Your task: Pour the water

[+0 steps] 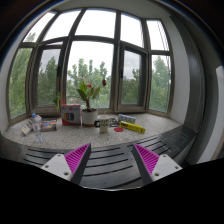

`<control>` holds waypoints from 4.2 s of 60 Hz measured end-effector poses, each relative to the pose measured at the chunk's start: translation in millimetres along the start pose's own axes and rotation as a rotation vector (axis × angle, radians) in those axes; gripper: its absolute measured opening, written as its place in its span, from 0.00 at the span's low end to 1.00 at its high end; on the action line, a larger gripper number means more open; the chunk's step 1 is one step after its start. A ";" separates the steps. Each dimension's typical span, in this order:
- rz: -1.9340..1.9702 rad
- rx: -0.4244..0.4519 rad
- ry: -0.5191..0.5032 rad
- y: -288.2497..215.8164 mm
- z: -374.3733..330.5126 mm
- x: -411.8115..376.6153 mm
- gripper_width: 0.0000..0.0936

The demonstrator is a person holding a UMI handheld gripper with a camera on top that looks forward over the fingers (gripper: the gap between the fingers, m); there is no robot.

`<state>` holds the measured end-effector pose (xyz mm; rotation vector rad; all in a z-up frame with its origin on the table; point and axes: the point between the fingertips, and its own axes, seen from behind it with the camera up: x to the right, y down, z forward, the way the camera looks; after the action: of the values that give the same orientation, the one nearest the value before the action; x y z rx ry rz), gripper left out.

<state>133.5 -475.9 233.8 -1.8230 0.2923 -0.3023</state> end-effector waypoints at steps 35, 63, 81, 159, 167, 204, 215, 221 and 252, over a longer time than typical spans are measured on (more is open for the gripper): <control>-0.070 -0.125 -0.137 94.6 -1.5 -113.2 0.91; -0.073 -0.056 -0.377 64.9 141.9 -454.2 0.92; -0.098 0.027 -0.403 44.9 266.8 -580.9 0.90; 1.575 0.191 -1.191 -292.5 316.1 -280.0 0.28; 1.957 0.096 -1.170 -265.5 401.1 -209.0 0.28; 1.883 0.051 -1.083 -256.2 455.9 -142.4 0.29; 1.152 0.470 -0.973 -351.9 408.3 -87.8 0.29; 0.782 0.638 -0.804 -380.0 401.2 -51.6 0.28; -0.071 0.129 -0.226 -81.5 635.1 47.0 0.29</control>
<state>405.3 99.5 148.6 -1.7234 0.0492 -0.1581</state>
